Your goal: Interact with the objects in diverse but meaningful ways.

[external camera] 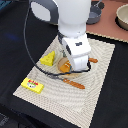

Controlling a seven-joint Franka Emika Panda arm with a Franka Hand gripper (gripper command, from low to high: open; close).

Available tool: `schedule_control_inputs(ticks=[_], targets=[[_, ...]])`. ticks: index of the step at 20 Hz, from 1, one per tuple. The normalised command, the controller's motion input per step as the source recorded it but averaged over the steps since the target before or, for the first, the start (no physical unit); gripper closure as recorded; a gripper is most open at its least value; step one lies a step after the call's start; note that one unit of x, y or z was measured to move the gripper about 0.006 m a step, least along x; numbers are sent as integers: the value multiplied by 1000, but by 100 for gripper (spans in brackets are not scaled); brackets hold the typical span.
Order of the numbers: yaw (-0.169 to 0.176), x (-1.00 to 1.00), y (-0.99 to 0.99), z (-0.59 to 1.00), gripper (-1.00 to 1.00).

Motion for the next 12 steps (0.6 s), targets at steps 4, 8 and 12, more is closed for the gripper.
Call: schedule_control_inputs(ticks=[4, 8, 12], targets=[[15, 131, 46, -180, -100], [12, 144, 81, -146, 100], [8, 196, 82, -68, 100]])
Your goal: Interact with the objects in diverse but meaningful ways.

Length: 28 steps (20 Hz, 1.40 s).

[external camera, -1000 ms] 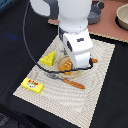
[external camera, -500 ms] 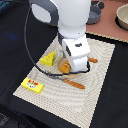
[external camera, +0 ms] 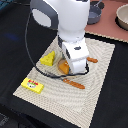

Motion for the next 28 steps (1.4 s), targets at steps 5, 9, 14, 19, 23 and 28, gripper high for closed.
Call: schedule_control_inputs(ticks=[5, 9, 14, 19, 23, 28], targets=[[3, 287, 74, 263, 100], [9, 187, 121, 621, 100], [17, 86, 137, 354, 100], [24, 86, 187, 302, 100], [6, 169, 454, 899, 100], [25, -9, 725, 999, 100]])
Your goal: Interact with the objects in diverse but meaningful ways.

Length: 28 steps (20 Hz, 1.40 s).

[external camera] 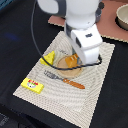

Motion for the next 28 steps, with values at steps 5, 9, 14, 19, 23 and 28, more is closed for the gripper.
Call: schedule_control_inputs(ticks=[5, 9, 14, 19, 23, 28], targets=[[33, -392, 846, 645, 100], [60, -620, 676, 76, 100], [31, -894, 262, -284, 100], [0, -915, 6, -405, 100], [0, -898, 38, -342, 100], [0, -763, 268, -27, 100]])
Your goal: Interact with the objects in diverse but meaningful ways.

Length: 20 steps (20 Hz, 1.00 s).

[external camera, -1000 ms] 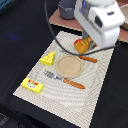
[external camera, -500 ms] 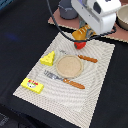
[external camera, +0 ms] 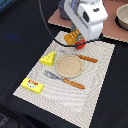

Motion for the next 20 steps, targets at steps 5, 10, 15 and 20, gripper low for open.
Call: schedule_control_inputs(ticks=[5, 10, 15, 20], targets=[[0, -679, 189, -60, 100], [0, -617, 45, -249, 100], [0, -610, 41, -251, 100], [0, -659, 73, -307, 100]])
